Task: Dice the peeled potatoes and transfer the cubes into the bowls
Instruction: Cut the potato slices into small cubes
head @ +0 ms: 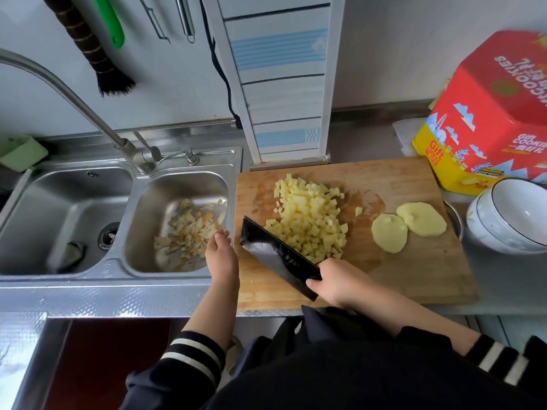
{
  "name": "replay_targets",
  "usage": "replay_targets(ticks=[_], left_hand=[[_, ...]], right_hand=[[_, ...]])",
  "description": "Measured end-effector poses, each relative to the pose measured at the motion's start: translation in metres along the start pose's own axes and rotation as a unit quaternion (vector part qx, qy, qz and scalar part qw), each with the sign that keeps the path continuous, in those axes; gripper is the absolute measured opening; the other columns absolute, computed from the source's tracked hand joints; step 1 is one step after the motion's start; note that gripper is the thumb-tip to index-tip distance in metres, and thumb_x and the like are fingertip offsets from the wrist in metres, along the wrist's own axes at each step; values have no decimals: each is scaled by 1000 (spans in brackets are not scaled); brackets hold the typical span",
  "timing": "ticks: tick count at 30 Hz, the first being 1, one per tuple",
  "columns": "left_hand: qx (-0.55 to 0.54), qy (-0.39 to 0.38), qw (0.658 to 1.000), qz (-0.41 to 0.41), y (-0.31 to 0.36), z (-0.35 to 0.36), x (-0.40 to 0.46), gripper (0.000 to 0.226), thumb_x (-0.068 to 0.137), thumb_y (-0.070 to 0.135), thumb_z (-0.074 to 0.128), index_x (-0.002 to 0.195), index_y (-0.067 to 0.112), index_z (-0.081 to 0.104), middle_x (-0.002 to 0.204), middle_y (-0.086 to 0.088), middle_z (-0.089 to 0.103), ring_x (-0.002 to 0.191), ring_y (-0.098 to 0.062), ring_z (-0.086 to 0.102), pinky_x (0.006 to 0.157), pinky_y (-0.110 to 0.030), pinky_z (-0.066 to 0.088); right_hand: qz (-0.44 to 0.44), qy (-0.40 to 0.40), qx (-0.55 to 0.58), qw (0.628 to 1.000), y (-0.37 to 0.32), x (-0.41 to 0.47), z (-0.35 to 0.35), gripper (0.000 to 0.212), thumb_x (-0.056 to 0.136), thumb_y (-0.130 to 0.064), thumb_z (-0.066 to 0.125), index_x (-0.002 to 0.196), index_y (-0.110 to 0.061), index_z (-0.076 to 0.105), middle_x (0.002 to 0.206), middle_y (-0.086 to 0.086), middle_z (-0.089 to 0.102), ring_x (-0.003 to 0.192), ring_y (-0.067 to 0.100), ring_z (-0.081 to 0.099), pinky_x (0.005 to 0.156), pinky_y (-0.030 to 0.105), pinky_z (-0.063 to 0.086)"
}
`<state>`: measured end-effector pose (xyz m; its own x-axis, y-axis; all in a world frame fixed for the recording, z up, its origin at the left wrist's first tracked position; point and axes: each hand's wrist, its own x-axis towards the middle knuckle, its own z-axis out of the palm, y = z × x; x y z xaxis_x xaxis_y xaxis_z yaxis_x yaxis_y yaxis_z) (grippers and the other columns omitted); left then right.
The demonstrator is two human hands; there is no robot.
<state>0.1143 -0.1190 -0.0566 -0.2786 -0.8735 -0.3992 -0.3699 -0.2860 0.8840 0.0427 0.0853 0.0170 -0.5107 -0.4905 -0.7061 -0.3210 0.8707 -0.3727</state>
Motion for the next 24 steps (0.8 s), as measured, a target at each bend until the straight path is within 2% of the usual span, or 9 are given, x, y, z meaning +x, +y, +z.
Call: replay_targets(ticks=[3,6,9,11,14,18,24], left_hand=[[6,13,1000,7,-2,0,1,33,103,24,31,118,15,59,120,-1,62,113,-18,58,105,-42,44],[35,-4,999,25,-4,1,0,34,104,28,30,120,17,58,121,0,61,117,-19,56,106,-43,44],[64,-49,995,55,-3,5,-3,37,105,33,30,124,15,57,126,-2,60,117,-20,56,105,-41,43],[76,-88,992,49,-2,10,-5,44,105,36,29,133,11,53,132,-5,58,120,-20,55,107,-40,41],[106,-143,984,28,-1,19,-1,54,104,45,27,142,13,46,140,-7,53,131,-24,47,113,-46,34],[140,-193,971,26,7,28,3,56,102,51,24,144,19,45,143,-5,50,133,-24,44,113,-48,32],[142,-246,959,19,17,30,5,54,105,46,27,148,16,38,148,-5,45,136,-23,41,114,-43,31]], right_hand=[[-6,-7,-11,1000,1,6,3,35,99,-36,48,71,-15,45,69,-2,48,58,14,45,50,25,33],[-5,-6,-4,1000,3,13,0,37,100,-36,48,71,-12,45,65,-1,44,57,16,43,51,27,31],[4,19,-2,1000,2,19,-12,38,100,-37,47,71,-13,45,65,0,44,55,15,42,50,26,32],[8,31,6,999,1,25,-19,37,100,-36,47,74,-11,46,62,1,42,51,16,41,51,27,32],[16,41,17,999,0,33,-26,37,101,-35,46,76,-8,49,55,2,43,48,18,44,54,28,36],[29,47,12,998,2,39,-29,40,100,-36,47,71,-10,46,54,2,42,46,19,43,50,26,35],[35,67,39,996,12,43,-38,37,100,-37,47,75,-9,46,58,4,50,48,21,55,48,24,39]])
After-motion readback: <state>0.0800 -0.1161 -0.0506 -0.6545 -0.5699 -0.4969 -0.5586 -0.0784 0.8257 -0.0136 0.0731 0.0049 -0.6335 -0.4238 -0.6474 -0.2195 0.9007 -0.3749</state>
